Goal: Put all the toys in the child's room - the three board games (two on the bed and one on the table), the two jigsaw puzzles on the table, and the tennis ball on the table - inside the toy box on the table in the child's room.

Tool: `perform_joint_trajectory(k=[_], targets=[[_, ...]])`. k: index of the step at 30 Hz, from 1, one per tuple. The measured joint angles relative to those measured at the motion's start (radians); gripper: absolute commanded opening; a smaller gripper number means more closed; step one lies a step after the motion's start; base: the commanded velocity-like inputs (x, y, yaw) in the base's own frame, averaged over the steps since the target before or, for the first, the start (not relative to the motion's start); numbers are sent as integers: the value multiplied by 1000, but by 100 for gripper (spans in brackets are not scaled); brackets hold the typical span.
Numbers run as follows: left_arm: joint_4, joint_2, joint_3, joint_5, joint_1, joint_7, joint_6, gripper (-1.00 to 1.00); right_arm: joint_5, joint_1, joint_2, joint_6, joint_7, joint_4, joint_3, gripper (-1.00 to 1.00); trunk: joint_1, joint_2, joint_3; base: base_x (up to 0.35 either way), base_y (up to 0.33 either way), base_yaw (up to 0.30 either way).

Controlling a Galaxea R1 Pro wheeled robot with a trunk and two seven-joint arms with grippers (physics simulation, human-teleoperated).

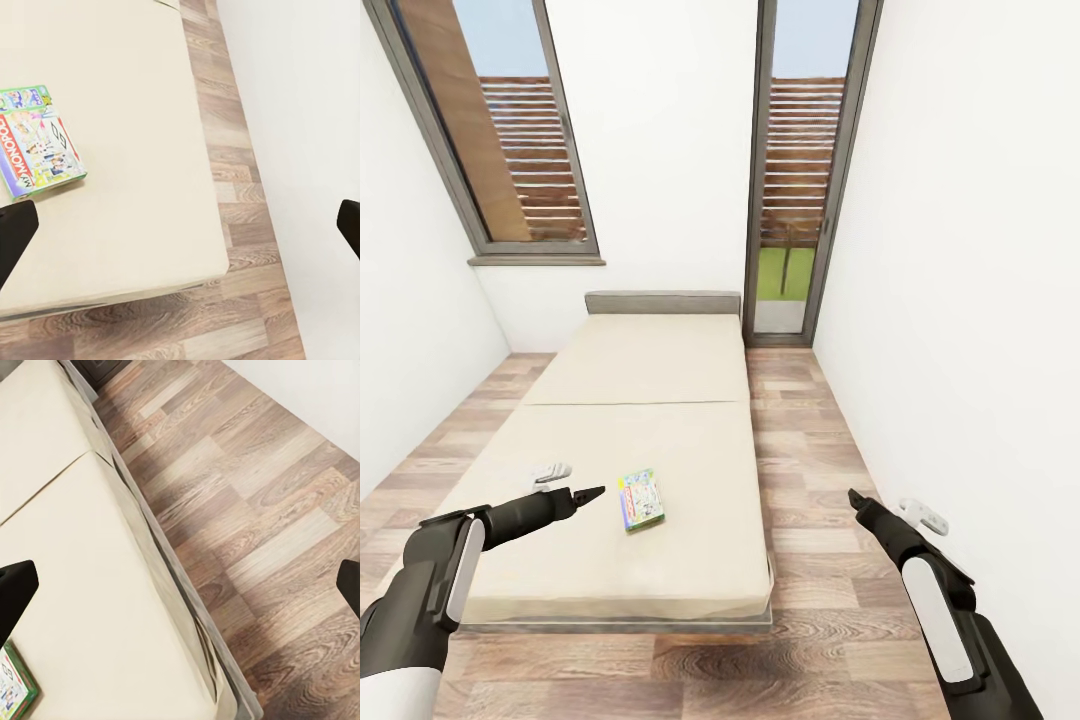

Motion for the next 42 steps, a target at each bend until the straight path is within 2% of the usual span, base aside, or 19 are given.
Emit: perform_joint_trajectory(k=[42], targets=[[0,0,0,0,0,0,0,100,0,0,1,0,0,1,1,100,0,0,3,-4,28,-10]])
